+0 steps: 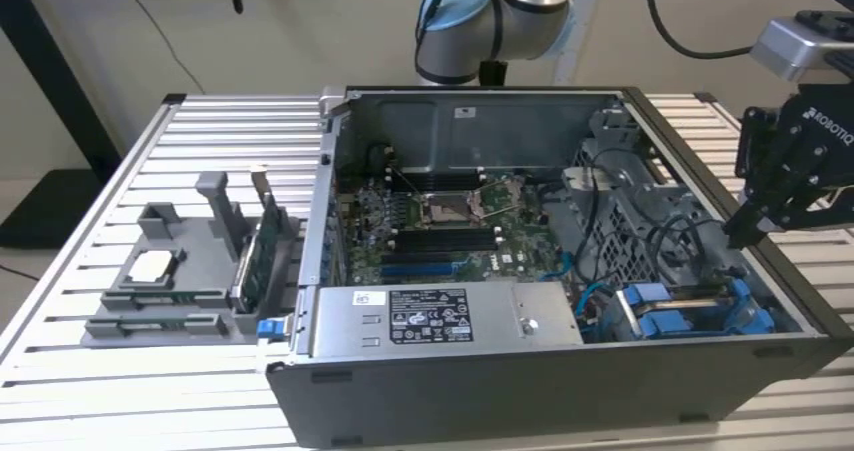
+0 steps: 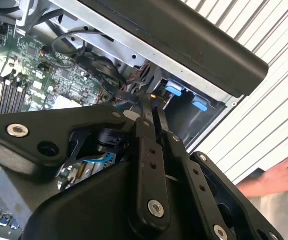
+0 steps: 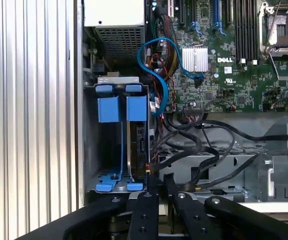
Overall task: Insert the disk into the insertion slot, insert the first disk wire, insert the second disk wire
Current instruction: 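Insert the second disk wire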
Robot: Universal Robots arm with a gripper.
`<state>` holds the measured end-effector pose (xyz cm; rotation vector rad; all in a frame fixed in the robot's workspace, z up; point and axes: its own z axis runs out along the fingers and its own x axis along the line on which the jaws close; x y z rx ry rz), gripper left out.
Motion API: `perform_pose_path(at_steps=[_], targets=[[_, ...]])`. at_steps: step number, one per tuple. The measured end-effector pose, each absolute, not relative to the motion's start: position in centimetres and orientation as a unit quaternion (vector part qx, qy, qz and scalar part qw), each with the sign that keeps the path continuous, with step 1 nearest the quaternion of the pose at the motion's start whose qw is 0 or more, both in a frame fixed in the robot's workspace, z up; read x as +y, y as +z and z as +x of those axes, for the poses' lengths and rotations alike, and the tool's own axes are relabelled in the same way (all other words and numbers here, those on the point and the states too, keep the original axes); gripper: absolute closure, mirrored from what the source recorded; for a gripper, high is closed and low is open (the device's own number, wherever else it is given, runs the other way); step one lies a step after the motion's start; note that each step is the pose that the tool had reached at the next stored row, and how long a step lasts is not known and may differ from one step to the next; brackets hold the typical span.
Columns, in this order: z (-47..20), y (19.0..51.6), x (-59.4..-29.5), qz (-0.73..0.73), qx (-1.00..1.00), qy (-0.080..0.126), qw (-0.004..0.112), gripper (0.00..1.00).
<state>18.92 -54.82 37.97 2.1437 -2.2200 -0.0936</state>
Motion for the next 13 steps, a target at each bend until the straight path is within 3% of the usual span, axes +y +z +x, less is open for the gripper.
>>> perform_pose_path(at_steps=[13], targets=[[18.80,38.19,-54.81,0.694,-0.719,-0.031,0.027,0.84]])
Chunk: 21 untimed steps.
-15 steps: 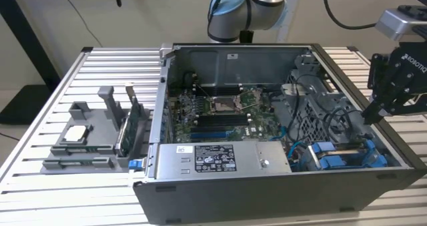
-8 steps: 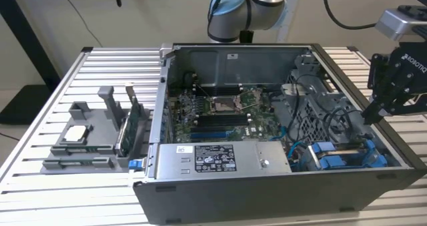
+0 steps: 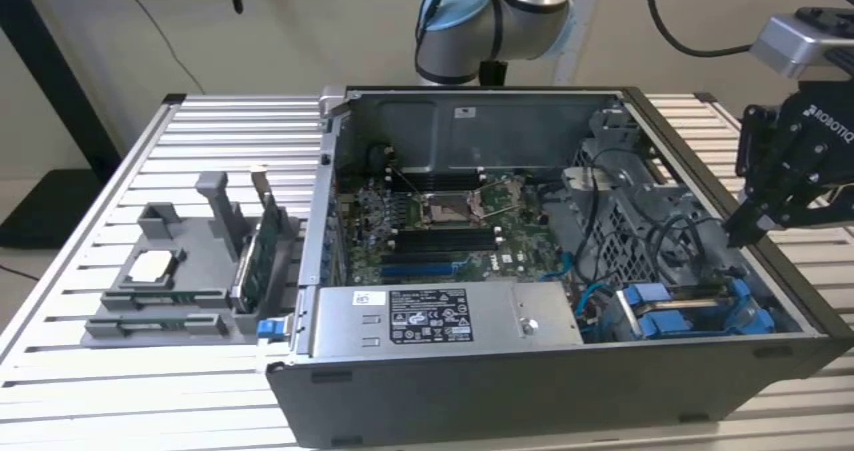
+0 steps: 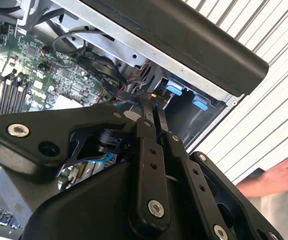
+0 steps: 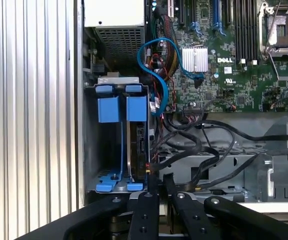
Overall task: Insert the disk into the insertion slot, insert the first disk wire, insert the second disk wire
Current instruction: 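Insert the second disk wire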
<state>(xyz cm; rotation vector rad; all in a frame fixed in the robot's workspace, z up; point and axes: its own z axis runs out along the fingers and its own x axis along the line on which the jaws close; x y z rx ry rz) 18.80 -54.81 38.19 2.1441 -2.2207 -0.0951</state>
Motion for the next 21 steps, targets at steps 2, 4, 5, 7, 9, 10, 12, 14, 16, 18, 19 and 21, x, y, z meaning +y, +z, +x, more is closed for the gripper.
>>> perform_pose_path(at_steps=[2,4,5,7,9,10,12,14,16,18,19,21], targets=[[18.7,38.4,-54.8,0.694,-0.719,-0.031,0.026,0.84],[18.5,38.5,-54.7,0.693,-0.719,-0.031,0.026,0.84],[18.3,38.6,-54.7,0.693,-0.720,-0.031,0.026,0.84],[18.1,38.7,-54.6,0.693,-0.720,-0.031,0.026,0.84],[17.8,38.7,-54.5,0.692,-0.720,-0.031,0.026,0.84],[17.6,38.7,-54.5,0.692,-0.721,-0.031,0.026,0.84],[17.3,38.7,-54.4,0.692,-0.721,-0.031,0.026,0.84],[16.9,38.7,-54.4,0.692,-0.721,-0.031,0.026,0.84],[16.6,38.8,-54.3,0.692,-0.721,-0.031,0.026,0.84],[16.1,38.8,-54.3,0.691,-0.721,-0.031,0.026,0.84],[15.9,38.8,-54.3,0.691,-0.721,-0.031,0.026,0.84],[15.2,38.8,-54.3,0.691,-0.721,-0.031,0.026,0.84]])
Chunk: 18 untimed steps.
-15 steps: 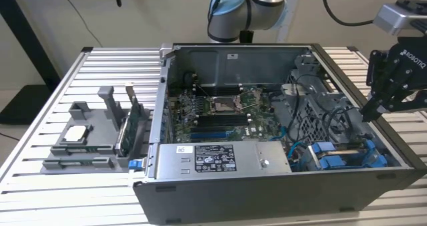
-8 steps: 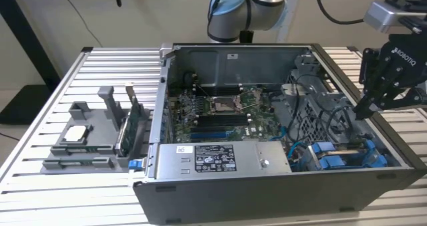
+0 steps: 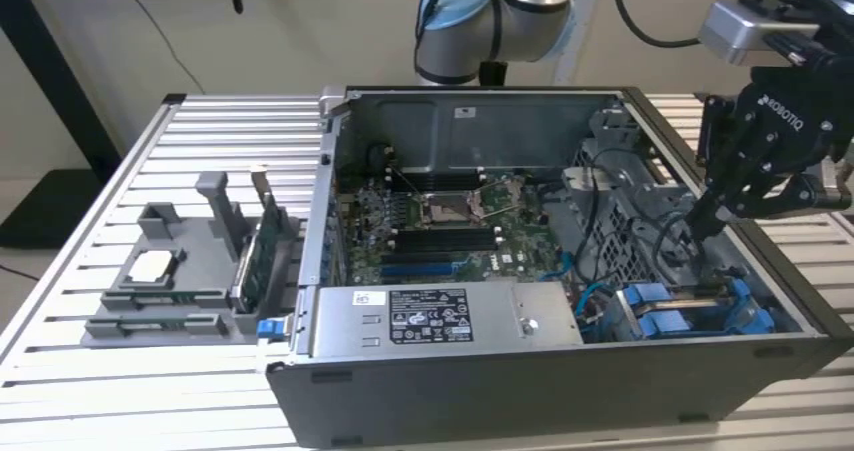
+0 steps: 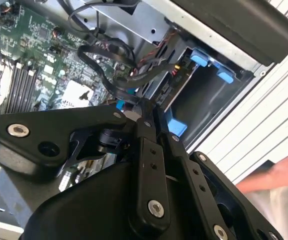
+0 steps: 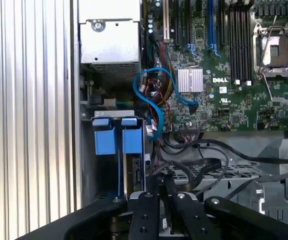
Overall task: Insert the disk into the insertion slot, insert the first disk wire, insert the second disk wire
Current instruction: 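Insert the second disk wire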
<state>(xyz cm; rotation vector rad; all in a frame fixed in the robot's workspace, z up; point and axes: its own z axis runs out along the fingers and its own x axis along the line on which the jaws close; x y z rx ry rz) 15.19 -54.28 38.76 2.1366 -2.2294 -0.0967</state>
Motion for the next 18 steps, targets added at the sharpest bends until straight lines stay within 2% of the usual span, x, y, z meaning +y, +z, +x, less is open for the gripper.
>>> perform_pose_path(at_steps=[10,18], targets=[[13.0,38.7,-54.9,0.691,-0.721,-0.030,0.024,0.84],[12.9,38.3,-55.9,0.692,-0.722,-0.020,0.014,0.84]])
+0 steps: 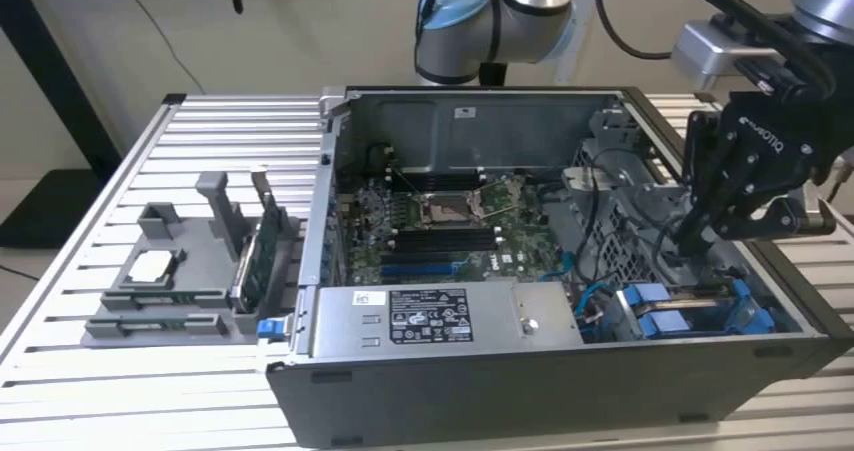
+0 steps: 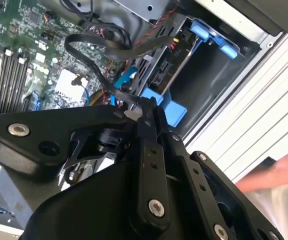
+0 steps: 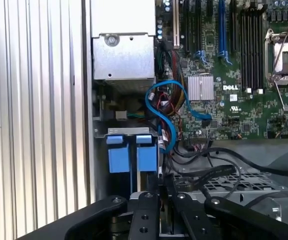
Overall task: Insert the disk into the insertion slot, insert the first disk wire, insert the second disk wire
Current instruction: 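Insert the second disk wire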
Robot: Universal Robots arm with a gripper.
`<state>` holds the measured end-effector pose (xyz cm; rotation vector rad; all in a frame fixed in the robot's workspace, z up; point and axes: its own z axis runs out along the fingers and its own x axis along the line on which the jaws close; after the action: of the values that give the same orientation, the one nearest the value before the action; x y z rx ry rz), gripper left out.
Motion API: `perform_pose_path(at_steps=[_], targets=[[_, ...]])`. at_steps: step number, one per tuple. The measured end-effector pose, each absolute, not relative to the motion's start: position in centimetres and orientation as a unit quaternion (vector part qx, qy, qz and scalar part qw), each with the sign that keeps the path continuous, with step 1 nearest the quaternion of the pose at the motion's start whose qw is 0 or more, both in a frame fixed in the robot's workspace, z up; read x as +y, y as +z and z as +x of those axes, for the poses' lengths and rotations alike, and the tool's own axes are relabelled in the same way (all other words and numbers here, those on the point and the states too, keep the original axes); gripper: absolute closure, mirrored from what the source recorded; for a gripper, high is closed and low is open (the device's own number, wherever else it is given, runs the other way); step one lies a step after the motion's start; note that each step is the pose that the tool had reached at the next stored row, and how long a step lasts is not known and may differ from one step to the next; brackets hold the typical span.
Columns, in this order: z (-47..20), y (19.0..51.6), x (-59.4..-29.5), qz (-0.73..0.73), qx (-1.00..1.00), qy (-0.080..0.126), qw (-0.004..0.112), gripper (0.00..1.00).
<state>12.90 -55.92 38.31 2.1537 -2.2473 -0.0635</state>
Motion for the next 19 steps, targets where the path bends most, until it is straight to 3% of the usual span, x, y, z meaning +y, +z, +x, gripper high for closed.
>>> perform_pose_path(at_steps=[19], targets=[[12.88,37.39,-56.89,0.686,-0.727,-0.007,0.000,0.84]])
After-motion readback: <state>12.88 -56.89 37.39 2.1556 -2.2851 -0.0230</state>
